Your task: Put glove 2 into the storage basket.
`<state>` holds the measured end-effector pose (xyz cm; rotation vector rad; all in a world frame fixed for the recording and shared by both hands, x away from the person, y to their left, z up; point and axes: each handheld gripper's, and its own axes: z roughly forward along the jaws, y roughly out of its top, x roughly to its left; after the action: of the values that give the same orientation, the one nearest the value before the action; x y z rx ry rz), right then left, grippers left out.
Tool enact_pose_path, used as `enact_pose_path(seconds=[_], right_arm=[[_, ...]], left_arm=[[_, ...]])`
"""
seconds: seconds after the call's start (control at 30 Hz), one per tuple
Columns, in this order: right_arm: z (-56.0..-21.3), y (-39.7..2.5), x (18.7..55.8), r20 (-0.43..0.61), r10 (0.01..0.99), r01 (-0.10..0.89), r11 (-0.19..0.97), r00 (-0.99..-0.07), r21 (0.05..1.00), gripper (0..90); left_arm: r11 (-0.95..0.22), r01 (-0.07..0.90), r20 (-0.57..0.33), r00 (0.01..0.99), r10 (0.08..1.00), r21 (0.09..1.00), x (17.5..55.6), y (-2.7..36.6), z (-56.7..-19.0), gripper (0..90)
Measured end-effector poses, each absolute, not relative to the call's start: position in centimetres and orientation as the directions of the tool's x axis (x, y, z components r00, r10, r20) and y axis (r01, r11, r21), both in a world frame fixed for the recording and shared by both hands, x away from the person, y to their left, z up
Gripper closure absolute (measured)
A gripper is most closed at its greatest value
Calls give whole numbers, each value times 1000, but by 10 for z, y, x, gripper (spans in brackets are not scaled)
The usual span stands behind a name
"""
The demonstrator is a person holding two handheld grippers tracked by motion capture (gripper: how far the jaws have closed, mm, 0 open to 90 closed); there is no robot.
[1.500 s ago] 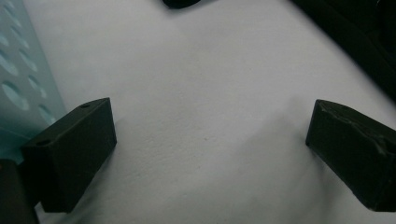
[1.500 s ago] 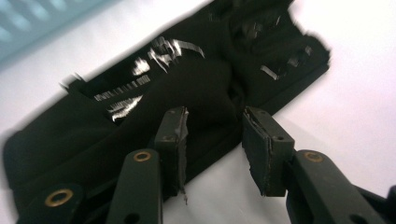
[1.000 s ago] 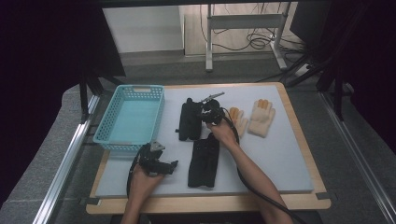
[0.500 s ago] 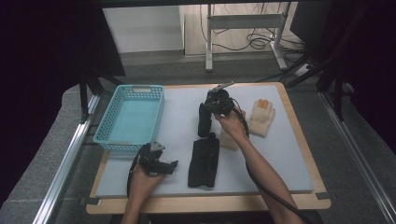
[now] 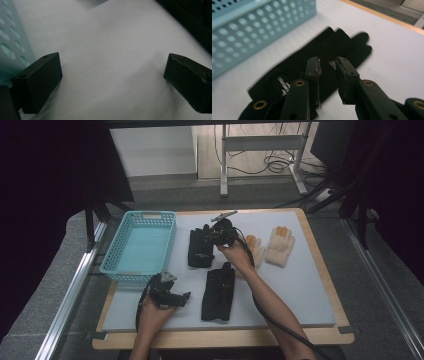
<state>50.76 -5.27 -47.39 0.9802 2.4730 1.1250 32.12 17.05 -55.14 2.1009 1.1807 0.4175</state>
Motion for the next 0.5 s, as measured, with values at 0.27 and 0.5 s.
enact_pose_path(seconds=[0.27,0.5], right_arm=[[-502,-61,518,69,664,493,478,-745,727,657],[-509,-39,528,42,616,441,512,-786,737,533]], left_arm=[[-355,623,-50,536,842,697,321,170,-551,20],[-356,623,-50,537,842,697,321,171,-551,21]])
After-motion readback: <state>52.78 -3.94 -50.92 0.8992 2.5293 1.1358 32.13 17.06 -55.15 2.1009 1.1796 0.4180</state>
